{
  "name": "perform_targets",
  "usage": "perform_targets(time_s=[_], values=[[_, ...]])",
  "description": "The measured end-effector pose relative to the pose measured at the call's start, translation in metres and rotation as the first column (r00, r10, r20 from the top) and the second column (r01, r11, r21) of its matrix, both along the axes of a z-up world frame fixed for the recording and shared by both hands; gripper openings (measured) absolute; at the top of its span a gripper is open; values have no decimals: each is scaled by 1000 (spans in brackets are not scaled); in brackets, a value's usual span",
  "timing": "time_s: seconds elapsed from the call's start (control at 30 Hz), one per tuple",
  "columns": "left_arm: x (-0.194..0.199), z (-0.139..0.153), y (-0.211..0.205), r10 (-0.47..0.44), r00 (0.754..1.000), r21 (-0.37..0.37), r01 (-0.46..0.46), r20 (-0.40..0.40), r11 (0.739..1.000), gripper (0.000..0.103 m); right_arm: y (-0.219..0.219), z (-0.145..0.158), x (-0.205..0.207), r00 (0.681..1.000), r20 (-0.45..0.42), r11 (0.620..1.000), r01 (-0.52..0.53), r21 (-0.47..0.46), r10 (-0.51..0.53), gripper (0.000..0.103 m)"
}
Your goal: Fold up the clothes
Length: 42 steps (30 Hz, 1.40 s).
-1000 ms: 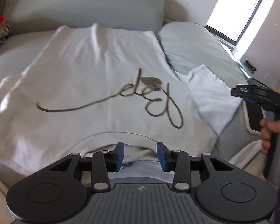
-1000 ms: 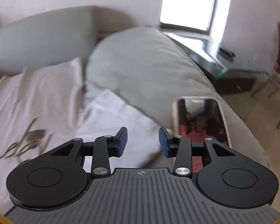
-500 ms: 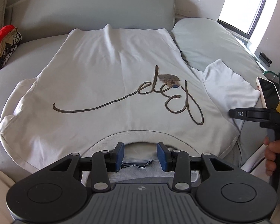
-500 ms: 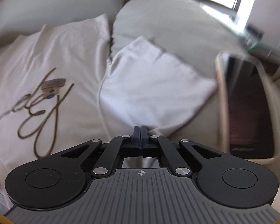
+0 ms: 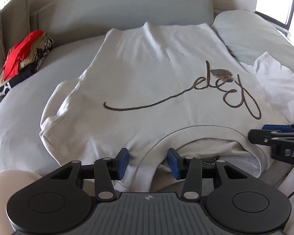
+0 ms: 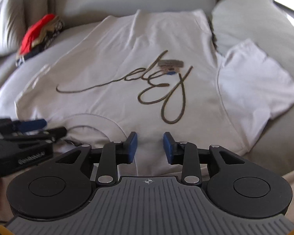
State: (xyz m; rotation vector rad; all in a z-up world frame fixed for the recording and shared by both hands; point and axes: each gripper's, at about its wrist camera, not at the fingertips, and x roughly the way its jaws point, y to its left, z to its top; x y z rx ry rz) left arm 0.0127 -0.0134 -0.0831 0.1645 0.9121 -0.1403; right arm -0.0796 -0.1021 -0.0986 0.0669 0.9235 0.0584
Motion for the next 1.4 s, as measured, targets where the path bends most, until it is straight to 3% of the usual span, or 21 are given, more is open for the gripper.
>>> perform_targets(time_s=[0.07,0.23,0.4,0.47,0.53,0.63,0.83,0.93,1.0,1.07,1.17,1.27,1.33,1.4], values=[[-4,1,-1,-4,1000,4,4,-10,1000,43,1,1,-3,1000,-13,1000,-19,-24,18,37],[-18,1,-1,-31,998,12,31,-52,999,44,-10,1,-24,994,-114,999,5,33,-1,38],[-34,-5,-8,-98,992,89,105,-77,991,45,-14,-9,-41,977,-214,996,25,86,-6,41],[-33,1,-5,-96,992,62,101,-86,993,45,-10,3,-44,987,-163,997,15,74,-3,41],[-32,14,1,-96,993,-14,95,-73,995,46,-6,14,-46,994,-113,998,5,62,2,42],[-32,37,10,-78,997,-94,79,17,992,47,-2,31,-38,999,-48,997,-21,73,24,44],[-8,32,37,105,994,-78,-102,39,992,48,13,39,-6,999,-22,998,-38,59,39,44],[0,14,49,152,986,-98,-158,-63,983,48,25,34,5,998,-27,997,-52,56,53,44],[-1,3,49,116,982,-116,-134,-149,984,48,34,30,11,997,-36,997,-61,43,63,44],[-4,-3,52,77,974,-183,-118,-214,976,49,42,28,15,996,-44,997,-73,39,75,44],[-9,1,73,103,972,-297,-164,-210,941,49,53,30,20,995,-34,994,-96,43,98,45],[-6,15,111,224,966,-367,-255,-127,894,49,64,28,26,992,-32,992,-118,52,120,45],[1,19,144,338,934,-451,-352,-115,820,49,71,25,30,990,-32,989,-133,69,136,45],[10,20,175,412,900,-563,-417,-144,714,48,79,21,34,988,-26,984,-151,92,154,45]])
